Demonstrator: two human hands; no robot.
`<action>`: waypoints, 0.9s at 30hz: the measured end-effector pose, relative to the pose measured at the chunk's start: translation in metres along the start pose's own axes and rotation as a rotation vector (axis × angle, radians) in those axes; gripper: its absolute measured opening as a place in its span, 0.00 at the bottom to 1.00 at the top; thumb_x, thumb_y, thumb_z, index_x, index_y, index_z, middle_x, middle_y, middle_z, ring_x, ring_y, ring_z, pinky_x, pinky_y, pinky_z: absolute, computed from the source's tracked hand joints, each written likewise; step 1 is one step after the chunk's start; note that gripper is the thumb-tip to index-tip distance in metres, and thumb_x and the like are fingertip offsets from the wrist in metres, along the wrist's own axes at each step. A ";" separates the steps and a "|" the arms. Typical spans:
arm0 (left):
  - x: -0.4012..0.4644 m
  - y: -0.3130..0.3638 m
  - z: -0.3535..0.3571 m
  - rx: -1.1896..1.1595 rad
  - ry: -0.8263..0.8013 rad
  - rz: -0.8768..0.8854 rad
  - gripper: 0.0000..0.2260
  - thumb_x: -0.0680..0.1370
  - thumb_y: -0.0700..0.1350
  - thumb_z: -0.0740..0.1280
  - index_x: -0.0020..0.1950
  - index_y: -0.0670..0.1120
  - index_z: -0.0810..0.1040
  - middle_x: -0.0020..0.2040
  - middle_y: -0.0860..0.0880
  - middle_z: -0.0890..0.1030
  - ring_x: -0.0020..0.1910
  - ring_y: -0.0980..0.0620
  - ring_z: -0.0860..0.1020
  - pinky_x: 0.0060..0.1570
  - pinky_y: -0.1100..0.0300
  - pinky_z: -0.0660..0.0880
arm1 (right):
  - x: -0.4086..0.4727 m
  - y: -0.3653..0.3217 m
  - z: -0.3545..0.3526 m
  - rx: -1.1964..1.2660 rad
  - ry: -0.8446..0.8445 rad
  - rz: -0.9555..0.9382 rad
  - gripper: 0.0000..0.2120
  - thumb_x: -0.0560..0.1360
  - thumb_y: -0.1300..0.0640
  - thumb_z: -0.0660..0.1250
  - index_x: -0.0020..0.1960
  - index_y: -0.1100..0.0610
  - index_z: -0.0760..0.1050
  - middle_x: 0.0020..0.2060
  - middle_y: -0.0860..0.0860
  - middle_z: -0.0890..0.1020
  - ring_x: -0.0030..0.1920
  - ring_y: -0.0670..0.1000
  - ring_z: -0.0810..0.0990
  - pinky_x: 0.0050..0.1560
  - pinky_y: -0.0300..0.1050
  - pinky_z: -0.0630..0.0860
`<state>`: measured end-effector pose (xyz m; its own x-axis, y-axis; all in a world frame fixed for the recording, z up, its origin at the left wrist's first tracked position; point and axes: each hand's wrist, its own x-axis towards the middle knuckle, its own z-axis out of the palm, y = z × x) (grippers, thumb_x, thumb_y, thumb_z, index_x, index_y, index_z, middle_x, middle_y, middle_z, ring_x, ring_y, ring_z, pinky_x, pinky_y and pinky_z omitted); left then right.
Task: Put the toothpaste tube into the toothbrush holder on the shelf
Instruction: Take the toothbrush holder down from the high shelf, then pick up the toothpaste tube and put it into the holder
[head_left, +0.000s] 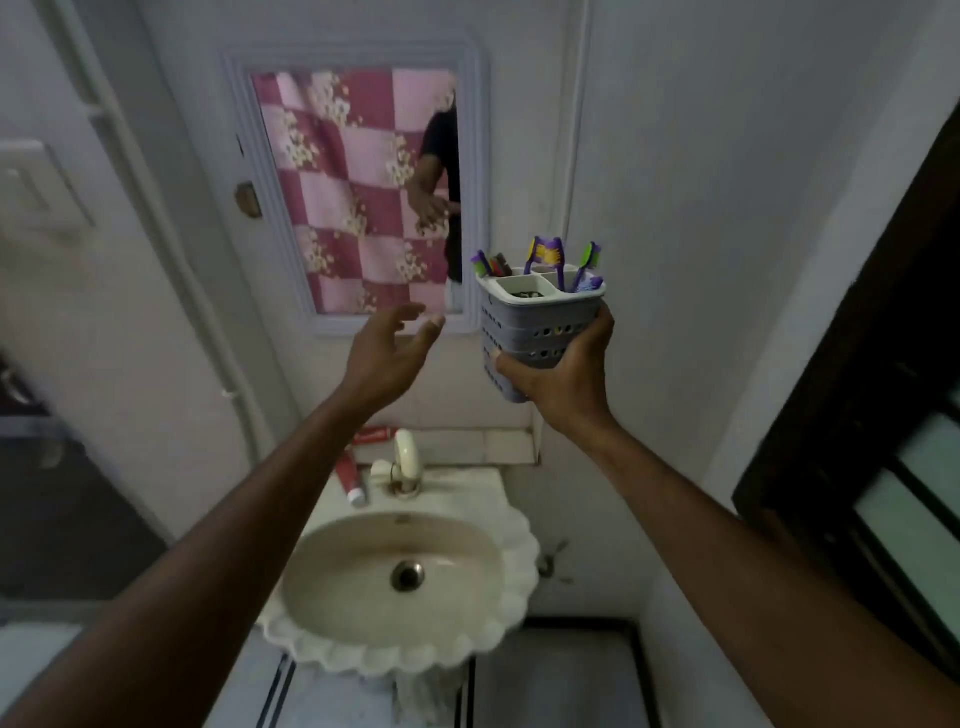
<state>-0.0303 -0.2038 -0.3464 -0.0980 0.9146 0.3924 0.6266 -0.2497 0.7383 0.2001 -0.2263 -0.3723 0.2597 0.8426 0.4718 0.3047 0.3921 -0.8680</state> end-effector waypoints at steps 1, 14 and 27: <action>-0.008 -0.012 0.003 -0.004 -0.011 -0.027 0.26 0.82 0.63 0.68 0.71 0.47 0.80 0.69 0.49 0.81 0.65 0.52 0.79 0.62 0.55 0.74 | -0.009 0.011 0.003 0.001 -0.009 0.022 0.60 0.60 0.45 0.87 0.82 0.54 0.56 0.74 0.54 0.70 0.74 0.55 0.77 0.71 0.59 0.80; -0.051 -0.194 0.054 -0.085 -0.142 -0.353 0.16 0.82 0.49 0.72 0.67 0.42 0.83 0.60 0.46 0.86 0.57 0.51 0.83 0.51 0.69 0.76 | -0.097 0.135 0.086 -0.096 -0.036 0.316 0.59 0.57 0.41 0.85 0.80 0.56 0.61 0.72 0.53 0.70 0.74 0.57 0.73 0.74 0.59 0.76; -0.023 -0.365 0.088 0.182 -0.218 -0.775 0.17 0.80 0.49 0.71 0.59 0.36 0.84 0.54 0.37 0.87 0.54 0.36 0.85 0.47 0.56 0.74 | -0.122 0.228 0.173 -0.387 -0.012 0.575 0.62 0.57 0.38 0.89 0.82 0.53 0.61 0.72 0.51 0.74 0.73 0.55 0.73 0.68 0.59 0.80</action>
<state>-0.1889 -0.1055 -0.6735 -0.4133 0.8522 -0.3209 0.5607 0.5158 0.6477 0.0790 -0.1757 -0.6542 0.4682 0.8822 -0.0506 0.4276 -0.2764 -0.8607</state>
